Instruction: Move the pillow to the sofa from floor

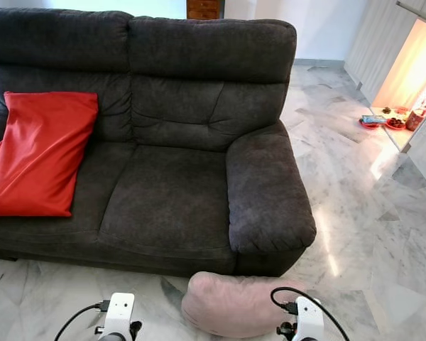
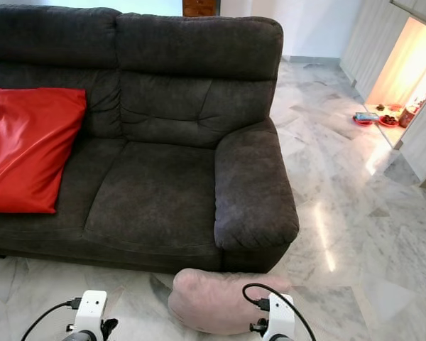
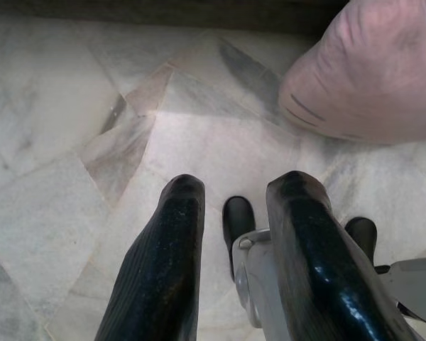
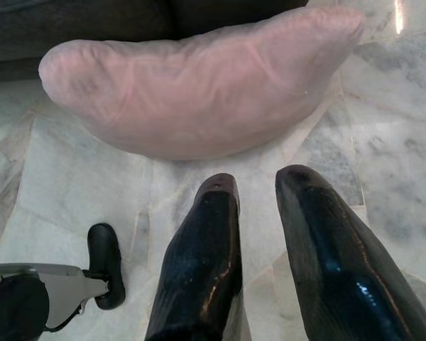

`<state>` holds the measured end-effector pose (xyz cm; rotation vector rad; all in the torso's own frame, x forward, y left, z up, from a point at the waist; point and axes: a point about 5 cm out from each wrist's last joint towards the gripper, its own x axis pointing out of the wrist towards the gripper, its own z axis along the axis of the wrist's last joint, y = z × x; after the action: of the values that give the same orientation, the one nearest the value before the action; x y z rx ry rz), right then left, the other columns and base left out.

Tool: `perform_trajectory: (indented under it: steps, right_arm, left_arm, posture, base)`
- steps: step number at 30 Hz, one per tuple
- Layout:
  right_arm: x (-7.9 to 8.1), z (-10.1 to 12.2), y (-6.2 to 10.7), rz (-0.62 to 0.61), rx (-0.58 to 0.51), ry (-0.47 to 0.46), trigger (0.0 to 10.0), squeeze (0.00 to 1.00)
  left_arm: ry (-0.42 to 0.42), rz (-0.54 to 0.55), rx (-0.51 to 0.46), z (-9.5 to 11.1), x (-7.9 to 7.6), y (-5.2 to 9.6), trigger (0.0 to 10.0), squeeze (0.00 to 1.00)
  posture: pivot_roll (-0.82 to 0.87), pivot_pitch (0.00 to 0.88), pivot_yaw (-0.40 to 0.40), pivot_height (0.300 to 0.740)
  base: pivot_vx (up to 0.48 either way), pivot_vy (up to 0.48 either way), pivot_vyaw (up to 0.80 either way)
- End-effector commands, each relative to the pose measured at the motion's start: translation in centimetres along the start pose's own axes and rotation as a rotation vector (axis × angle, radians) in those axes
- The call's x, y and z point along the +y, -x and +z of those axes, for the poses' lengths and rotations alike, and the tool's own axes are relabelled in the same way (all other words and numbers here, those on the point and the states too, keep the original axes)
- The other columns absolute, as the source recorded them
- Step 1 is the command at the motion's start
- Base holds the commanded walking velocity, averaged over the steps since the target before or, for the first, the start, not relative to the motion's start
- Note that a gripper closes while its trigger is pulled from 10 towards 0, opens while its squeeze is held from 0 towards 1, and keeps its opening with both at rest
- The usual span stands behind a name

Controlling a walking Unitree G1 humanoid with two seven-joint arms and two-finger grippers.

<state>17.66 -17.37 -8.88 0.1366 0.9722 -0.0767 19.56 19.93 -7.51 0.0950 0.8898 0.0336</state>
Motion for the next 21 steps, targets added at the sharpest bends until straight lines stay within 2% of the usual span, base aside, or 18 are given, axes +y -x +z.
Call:
perform_trajectory:
  steps: [1,21]
  right_arm:
    - [0.04,0.49,-0.07,0.000,-0.016,0.007,10.0,0.00]
    - [0.31,1.28,-0.22,0.002,-0.027,0.005,10.0,0.00]
  left_arm:
    - [-0.005,0.000,-0.016,0.37,0.15,-0.04,10.0,0.00]
    - [-0.002,-0.002,-0.013,0.18,0.07,-0.01,10.0,0.00]
  posture:
    - [0.05,0.000,-0.070,0.740]
    - [0.05,0.000,-0.071,0.740]
  base:
    - [0.270,0.000,0.00]
    - [0.311,0.000,0.00]
